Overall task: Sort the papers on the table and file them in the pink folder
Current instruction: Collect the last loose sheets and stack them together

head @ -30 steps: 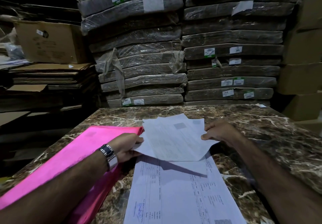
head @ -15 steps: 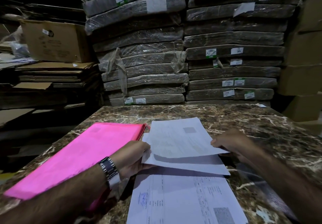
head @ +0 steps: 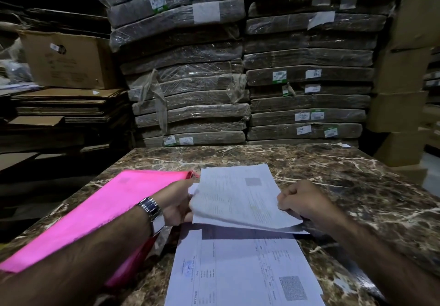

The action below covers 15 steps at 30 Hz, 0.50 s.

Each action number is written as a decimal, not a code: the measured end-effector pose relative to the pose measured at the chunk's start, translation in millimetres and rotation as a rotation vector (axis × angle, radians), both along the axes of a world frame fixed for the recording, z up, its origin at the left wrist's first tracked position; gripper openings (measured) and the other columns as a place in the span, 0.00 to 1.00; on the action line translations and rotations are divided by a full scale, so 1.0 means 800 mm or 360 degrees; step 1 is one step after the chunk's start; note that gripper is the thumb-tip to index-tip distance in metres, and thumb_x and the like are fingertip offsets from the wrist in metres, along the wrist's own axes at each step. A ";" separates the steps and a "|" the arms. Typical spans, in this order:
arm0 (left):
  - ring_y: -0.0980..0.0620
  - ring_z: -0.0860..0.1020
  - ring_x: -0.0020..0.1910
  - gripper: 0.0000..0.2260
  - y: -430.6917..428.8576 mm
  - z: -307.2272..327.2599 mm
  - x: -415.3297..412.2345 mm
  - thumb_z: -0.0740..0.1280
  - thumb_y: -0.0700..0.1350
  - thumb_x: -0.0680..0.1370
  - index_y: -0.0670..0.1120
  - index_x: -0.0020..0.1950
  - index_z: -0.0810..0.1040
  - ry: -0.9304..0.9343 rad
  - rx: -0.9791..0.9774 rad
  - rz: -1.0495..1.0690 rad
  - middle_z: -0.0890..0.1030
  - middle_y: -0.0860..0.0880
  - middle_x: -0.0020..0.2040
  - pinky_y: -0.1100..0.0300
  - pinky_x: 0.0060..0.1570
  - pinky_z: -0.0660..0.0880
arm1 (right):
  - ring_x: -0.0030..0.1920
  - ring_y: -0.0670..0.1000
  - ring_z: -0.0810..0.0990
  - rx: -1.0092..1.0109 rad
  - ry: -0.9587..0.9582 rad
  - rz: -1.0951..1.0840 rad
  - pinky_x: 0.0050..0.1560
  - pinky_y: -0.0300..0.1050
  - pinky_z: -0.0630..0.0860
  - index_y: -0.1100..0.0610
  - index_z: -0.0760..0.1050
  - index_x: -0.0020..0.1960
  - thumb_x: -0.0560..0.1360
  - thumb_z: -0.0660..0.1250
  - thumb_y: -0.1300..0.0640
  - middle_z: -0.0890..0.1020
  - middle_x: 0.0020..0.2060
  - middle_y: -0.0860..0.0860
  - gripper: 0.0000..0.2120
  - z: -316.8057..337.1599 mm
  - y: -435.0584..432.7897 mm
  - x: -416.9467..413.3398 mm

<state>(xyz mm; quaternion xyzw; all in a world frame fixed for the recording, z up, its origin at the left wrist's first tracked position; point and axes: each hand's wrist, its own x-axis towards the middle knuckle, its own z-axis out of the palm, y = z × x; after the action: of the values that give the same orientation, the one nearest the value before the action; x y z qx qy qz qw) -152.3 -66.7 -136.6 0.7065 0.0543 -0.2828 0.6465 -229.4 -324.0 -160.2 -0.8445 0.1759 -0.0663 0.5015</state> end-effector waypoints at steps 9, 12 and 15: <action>0.46 0.84 0.34 0.08 -0.008 -0.007 0.005 0.63 0.39 0.80 0.36 0.54 0.77 0.0067 0.0192 -0.0194 0.84 0.41 0.41 0.56 0.34 0.81 | 0.25 0.53 0.70 -0.0092 0.0049 -0.0071 0.23 0.36 0.63 0.79 0.74 0.47 0.69 0.68 0.73 0.73 0.30 0.60 0.09 0.001 -0.009 -0.002; 0.47 0.83 0.31 0.06 -0.013 -0.011 0.004 0.63 0.36 0.79 0.36 0.52 0.77 -0.0005 0.0241 -0.0203 0.84 0.41 0.39 0.58 0.28 0.79 | 0.29 0.55 0.80 -0.0090 0.0037 -0.0111 0.29 0.42 0.70 0.71 0.80 0.43 0.67 0.72 0.70 0.83 0.33 0.60 0.05 -0.003 -0.010 0.002; 0.49 0.82 0.31 0.03 -0.014 -0.012 0.004 0.65 0.36 0.78 0.39 0.46 0.78 -0.0106 0.0266 -0.0180 0.83 0.44 0.35 0.59 0.29 0.78 | 0.35 0.55 0.82 -0.0102 0.0022 -0.0126 0.34 0.45 0.74 0.65 0.82 0.41 0.67 0.74 0.65 0.85 0.36 0.57 0.05 -0.004 -0.009 0.002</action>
<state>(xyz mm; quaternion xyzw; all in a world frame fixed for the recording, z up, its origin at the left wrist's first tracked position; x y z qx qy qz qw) -149.4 -78.0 -145.9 0.7689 0.0162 -0.2896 0.5698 -227.4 -331.1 -163.7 -0.8529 0.2104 -0.0858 0.4700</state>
